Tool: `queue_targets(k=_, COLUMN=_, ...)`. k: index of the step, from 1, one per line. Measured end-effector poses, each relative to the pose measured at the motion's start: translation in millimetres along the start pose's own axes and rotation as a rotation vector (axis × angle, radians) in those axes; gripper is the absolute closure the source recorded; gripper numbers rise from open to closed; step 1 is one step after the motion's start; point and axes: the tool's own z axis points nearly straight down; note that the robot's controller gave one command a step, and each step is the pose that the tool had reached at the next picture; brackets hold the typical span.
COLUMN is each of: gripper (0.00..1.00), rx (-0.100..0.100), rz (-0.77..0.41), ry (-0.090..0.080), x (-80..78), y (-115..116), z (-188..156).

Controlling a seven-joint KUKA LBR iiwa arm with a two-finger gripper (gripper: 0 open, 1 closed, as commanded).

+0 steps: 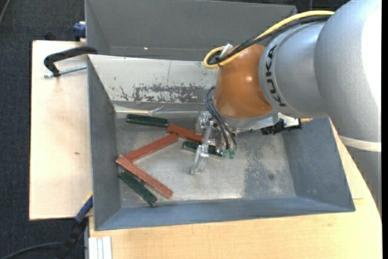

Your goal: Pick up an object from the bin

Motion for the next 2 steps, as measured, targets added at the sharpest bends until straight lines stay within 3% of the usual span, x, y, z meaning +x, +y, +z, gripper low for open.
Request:
queue_targets(k=1, gripper=0.0, rx=-0.002, rz=0.002, ry=-0.008, x=0.2, y=0.7, z=-34.5)
queue_targets(k=2, gripper=0.0, rx=-0.002, rz=0.237, ry=-0.005, x=-2.3, y=4.3, z=-32.4)
